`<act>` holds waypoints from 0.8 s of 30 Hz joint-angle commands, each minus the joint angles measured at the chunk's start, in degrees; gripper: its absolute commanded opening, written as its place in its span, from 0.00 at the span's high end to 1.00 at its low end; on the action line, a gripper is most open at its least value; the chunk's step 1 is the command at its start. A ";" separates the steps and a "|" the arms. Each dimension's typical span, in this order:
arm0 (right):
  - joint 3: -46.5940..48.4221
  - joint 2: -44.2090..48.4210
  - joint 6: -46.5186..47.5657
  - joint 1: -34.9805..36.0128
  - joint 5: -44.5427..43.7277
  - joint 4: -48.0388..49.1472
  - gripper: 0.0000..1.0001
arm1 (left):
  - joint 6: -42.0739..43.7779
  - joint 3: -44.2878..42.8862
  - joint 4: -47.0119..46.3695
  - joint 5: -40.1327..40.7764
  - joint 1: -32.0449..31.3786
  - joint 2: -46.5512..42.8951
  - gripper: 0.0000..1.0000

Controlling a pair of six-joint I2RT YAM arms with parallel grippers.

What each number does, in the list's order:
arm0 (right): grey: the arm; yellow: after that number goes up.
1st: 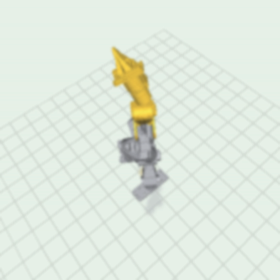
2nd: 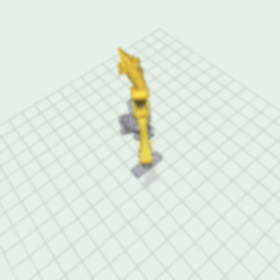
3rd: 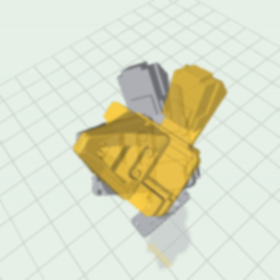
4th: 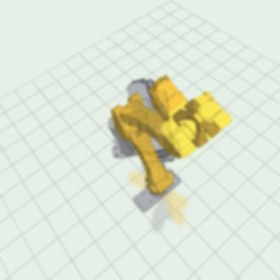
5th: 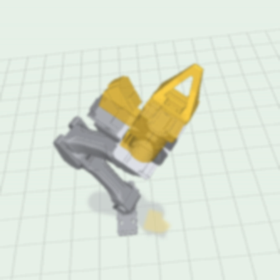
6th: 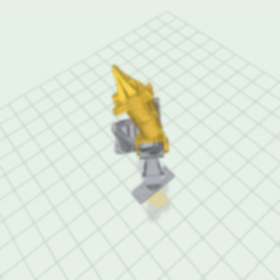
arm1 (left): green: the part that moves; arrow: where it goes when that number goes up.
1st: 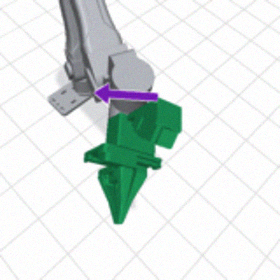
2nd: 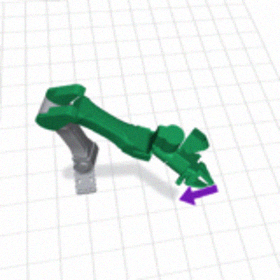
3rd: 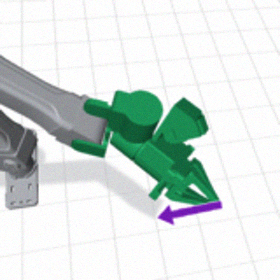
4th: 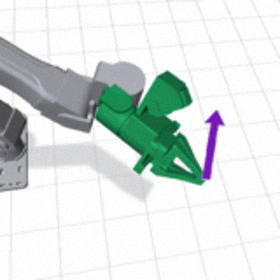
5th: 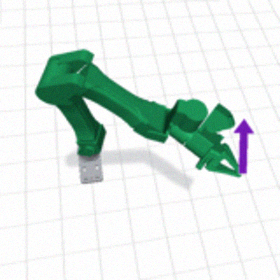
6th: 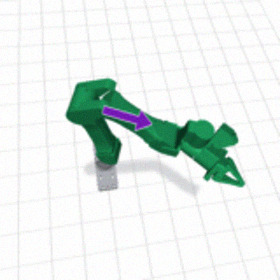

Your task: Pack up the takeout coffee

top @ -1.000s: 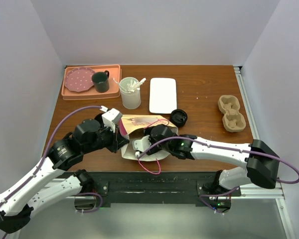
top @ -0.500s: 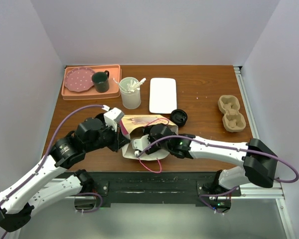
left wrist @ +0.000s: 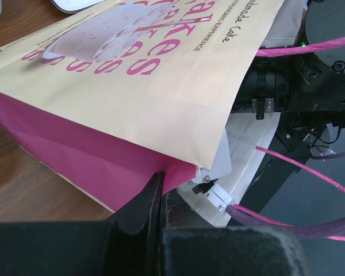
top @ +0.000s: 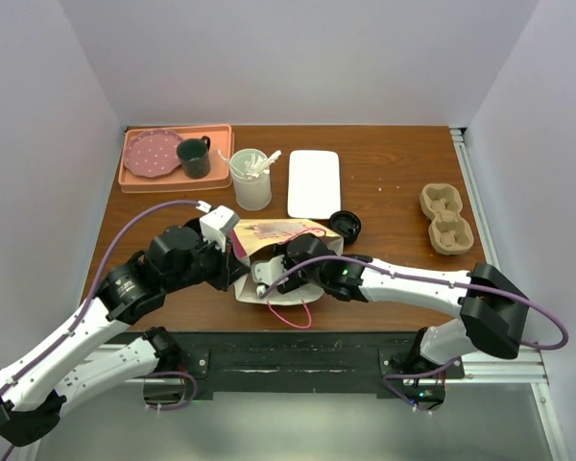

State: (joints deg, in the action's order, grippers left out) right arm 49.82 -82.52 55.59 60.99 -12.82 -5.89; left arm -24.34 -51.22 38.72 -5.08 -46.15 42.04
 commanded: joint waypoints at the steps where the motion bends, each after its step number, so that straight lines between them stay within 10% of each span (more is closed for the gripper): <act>1: -1.22 -2.82 -2.59 -1.40 2.98 -6.24 0.50 | 0.61 -3.18 -1.72 -1.69 0.01 -0.29 1.00; 24: -1.40 -1.33 -4.44 -2.37 2.89 -10.02 0.27 | -0.18 -4.41 -1.01 -0.89 0.27 -0.64 1.00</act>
State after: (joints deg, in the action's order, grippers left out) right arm 49.82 -82.37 54.68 59.96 -12.10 -6.02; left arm -24.32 -52.31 38.79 -3.86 -46.02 42.52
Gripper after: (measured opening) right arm 0.726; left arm 0.013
